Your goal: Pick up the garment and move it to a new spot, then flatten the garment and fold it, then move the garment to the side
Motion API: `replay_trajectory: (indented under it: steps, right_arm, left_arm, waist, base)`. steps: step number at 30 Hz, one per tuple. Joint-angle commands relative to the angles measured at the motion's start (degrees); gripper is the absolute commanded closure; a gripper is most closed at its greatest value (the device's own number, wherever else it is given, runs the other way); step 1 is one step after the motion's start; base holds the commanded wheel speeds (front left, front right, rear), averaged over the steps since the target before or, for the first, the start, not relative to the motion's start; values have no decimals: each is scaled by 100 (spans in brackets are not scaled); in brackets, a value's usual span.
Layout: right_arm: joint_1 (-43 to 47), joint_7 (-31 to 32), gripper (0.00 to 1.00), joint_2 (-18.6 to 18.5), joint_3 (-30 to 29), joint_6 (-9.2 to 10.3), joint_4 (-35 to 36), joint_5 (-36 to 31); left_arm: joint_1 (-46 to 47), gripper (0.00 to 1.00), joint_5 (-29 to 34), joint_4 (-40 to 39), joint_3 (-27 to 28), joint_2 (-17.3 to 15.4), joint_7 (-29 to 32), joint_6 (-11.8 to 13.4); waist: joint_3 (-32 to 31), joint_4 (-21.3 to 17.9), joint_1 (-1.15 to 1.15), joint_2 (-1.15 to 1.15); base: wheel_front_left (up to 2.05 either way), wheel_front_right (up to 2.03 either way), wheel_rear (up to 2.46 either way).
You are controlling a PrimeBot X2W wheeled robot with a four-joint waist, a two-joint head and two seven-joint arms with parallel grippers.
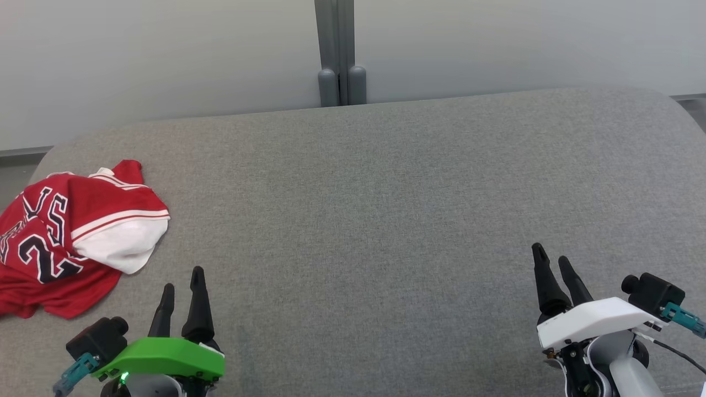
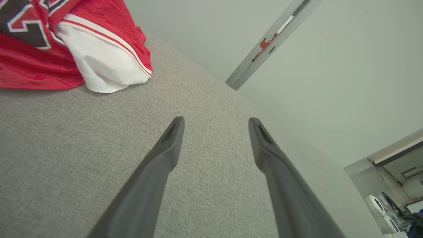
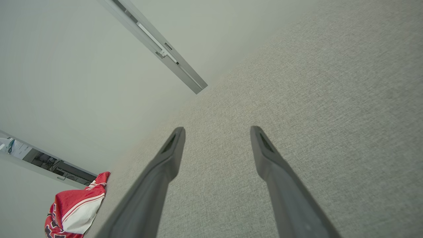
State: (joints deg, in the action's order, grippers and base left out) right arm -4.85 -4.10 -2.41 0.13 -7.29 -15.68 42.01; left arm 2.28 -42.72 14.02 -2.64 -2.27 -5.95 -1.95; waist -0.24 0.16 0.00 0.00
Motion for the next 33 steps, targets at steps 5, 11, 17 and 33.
replay_trajectory:
  steps: [5,11,17,33]
  right_arm:
    - [-81,-88,0,-39,28,-26,113,-452]
    - [-2,-163,0,-40,34,-27,143,-800]
    - [53,-234,0,-44,54,-28,154,-1152]
    - [161,-392,0,-50,26,-25,121,-1937]
  left_arm:
    - [-36,0,523,-81,-78,-49,-128,54]
    - [-47,0,979,-136,-152,-52,-222,86]
    - [-58,0,1382,-181,-229,-56,-310,111]
    - [-14,0,2216,-179,-414,-65,-533,155]
  waist:
    - [-11,7,0,0]
    - [-26,32,0,0]
    - [-35,49,0,0]
    - [-41,60,0,0]
  base:
    - [0,0,0]
    - [0,0,0]
    - [0,0,0]
    - [0,0,0]
